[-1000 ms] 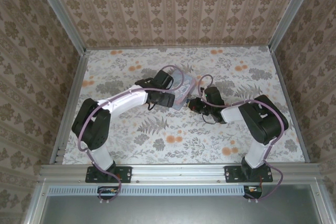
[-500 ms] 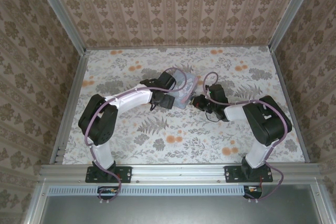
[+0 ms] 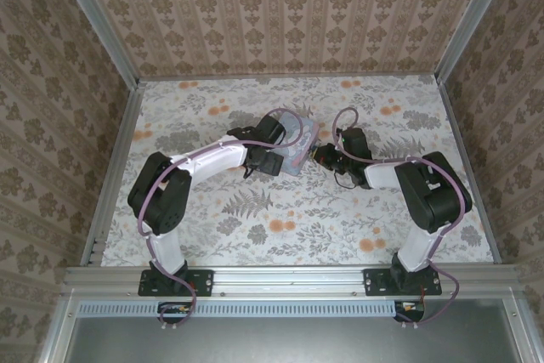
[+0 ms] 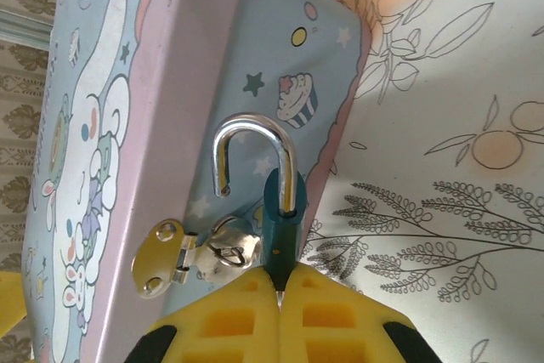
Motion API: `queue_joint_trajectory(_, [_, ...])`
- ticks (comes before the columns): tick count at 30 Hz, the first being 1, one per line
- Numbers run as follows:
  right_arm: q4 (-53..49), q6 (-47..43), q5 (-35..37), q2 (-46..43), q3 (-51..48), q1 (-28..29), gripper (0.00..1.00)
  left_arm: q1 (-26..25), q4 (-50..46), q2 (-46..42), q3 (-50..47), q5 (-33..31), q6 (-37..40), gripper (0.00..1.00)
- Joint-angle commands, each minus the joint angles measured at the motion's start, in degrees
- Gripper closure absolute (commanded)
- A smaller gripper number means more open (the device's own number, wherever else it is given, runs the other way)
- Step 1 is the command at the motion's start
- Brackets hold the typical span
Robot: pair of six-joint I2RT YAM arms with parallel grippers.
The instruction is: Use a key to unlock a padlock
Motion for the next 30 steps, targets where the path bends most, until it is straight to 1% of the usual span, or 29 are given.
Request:
queue_joint_trajectory(1, [-0.4,-0.79,-1.52,-0.92,-1.55,-1.2,1.0,-0.08,-1.46,-0.61,0.68,0.12,0.63,0.14])
queue_joint_trajectory(6, [-1.05,-1.24,-2.04,-6.38,-6.32,-1.78,1.0,-0.08,-0.79,-3.31,-0.32,2.07,-0.05,0.13])
queue_joint_trajectory(9, [-1.73,-0.81,-4.15,-10.19,-9.19,-1.51,1.0,-0.02,-0.32,-5.75,-1.08,3.63,-0.7,0.13])
queue_joint_trajectory(13, [-5.37,-1.0,-6.68,-16.25,-12.35,0.63,1.0,0.32,0.15,-9.47,-2.2,5.57,-1.82,0.13])
queue_joint_trajectory(15, [-7.96,-1.35,-7.28,-19.42,-13.27,3.09,1.0,0.66,0.25,-11.22,-2.65,6.5,-2.37,0.13])
queue_joint_trajectory(18, [-11.67,-1.33,-7.02,-24.09,-14.35,8.58,1.0,1.07,0.01,-13.76,-3.19,7.02,-2.72,0.13])
queue_joint_trajectory(23, [-12.89,1.66,-4.87,-28.14,-15.57,18.9,1.0,1.77,-0.15,-17.07,-4.63,7.22,-3.45,0.12])
queue_joint_trajectory(27, [-8.81,5.0,-3.72,-25.81,-15.65,25.56,1.0,2.63,0.58,-18.81,-6.94,7.22,-4.45,0.12])
queue_joint_trajectory(30, [-4.78,6.47,-3.93,-21.67,-15.87,27.59,1.0,2.97,1.15,-19.61,-8.78,7.22,-5.22,0.12])
